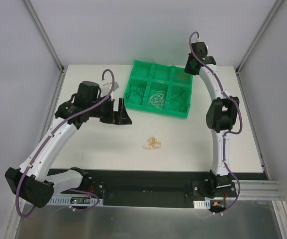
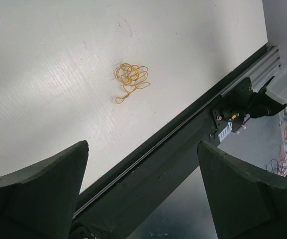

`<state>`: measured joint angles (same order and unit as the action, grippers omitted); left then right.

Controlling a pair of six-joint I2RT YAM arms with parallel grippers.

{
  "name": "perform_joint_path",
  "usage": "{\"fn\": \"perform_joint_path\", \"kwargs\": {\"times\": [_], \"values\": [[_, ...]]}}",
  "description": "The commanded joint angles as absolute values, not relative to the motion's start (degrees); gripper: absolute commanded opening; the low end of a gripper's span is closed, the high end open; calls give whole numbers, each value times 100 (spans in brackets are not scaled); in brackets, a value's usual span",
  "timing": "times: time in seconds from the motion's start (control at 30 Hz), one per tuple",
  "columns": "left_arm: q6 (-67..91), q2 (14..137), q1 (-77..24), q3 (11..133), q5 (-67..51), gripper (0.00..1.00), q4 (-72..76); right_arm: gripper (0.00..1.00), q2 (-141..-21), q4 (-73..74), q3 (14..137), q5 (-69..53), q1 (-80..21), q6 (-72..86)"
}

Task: Untangle the cables

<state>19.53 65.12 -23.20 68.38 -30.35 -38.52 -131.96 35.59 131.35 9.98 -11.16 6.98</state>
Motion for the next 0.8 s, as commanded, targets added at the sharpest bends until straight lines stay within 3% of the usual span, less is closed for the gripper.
{"fn": "perform_joint_path", "kwargs": {"times": [0.0,0.1,0.2,0.43,0.67,0.77], "values": [[1512,6407,-2329,7172,-3006,90,-4157,32,-13342,3788,13684,888,-1143,711],[1555,6381,-2329,7251,-3006,90,-4324,48,-13202,3937,13562,704,-1151,765],[1678,6407,-2329,7286,-3032,90,-4430,54,-12772,4191,13054,361,-1178,791],[2126,6749,-2329,6918,-3120,84,-4447,55,-10463,3842,9893,-587,-2011,264],[2707,7400,-2539,6320,-3542,60,-4211,53,-8554,2456,6534,-2432,-3224,211],[2795,7663,-2829,6197,-3647,54,-3974,50,-8210,2207,5662,-2575,-3541,316]]}}
